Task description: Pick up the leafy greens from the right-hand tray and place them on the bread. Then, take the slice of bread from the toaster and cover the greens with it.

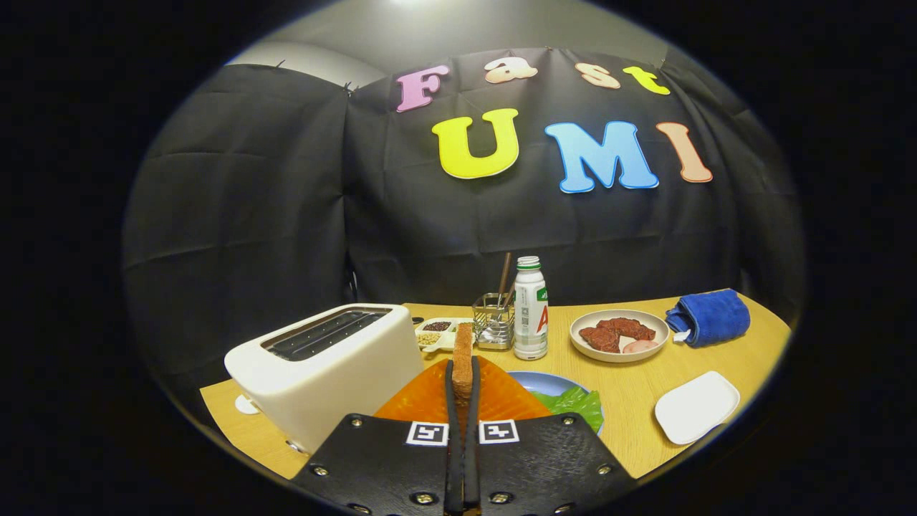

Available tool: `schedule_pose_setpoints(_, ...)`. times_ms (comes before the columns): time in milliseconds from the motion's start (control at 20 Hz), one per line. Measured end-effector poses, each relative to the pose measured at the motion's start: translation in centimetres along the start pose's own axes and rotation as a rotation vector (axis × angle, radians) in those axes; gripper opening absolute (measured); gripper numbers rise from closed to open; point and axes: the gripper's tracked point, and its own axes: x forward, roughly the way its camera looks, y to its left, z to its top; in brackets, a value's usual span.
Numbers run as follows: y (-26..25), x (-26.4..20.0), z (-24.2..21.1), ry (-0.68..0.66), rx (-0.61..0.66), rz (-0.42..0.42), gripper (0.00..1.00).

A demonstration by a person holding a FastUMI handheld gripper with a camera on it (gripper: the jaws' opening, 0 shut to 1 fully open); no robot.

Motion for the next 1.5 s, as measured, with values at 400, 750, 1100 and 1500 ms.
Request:
schedule_pose_setpoints(400,-1.1,1.2,-2.1,0.057,0.064,0.015,0.01)
schedule_pose_setpoints(750,-3.3,1.3,-2.7,0.068,-0.012,-0.041,0.05)
schedule_pose_setpoints(1100,-5.6,1.4,-3.5,0.103,-0.006,-0.078,0.17)
schedule_pose_setpoints(1500,-7.0,0.9,-4.0,0.131,-0.025,-0.091,0.21)
